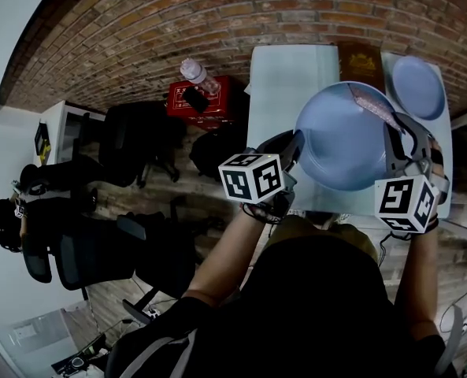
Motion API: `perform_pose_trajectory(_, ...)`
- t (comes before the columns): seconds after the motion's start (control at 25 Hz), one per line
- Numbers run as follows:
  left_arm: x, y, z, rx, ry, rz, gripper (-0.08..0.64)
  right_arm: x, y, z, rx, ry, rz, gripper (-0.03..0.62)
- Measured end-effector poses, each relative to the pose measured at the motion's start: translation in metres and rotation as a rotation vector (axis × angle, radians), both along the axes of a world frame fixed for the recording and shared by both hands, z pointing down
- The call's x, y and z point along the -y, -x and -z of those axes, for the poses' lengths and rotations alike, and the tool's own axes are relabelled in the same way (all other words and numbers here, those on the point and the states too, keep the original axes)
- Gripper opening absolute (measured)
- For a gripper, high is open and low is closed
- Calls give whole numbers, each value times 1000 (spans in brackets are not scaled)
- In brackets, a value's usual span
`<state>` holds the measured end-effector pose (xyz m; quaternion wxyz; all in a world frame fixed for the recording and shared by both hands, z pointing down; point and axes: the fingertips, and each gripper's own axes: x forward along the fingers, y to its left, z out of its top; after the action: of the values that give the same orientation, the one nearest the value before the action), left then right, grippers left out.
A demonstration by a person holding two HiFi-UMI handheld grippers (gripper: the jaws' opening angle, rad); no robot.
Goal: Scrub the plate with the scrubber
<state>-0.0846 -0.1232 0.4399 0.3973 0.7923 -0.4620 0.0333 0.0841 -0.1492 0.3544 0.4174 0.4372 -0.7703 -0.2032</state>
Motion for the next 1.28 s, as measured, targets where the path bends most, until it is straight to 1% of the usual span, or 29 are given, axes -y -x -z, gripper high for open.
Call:
perform_pose_trajectory(0.36, 7, 8, 7, -37, -3, 37, 41, -19, -12, -11, 42, 45, -4, 87)
perform_pose_trajectory(0.72, 16, 20, 16, -54, -13, 71, 42, -36, -7, -20, 79, 88, 21, 87)
perform_pose_trajectory(0.88, 23, 23, 22, -58, -31, 80, 46, -43, -5, -24, 100, 111, 40, 87)
perform_pose_trajectory(1.12, 37, 25, 36, -85, -55, 97, 48, -50, 1, -24, 178, 145, 67, 87)
perform_pose_trajectory(1.28, 43, 26, 44, -94, -67, 104, 48, -54, 5, -21, 200, 157, 84, 87)
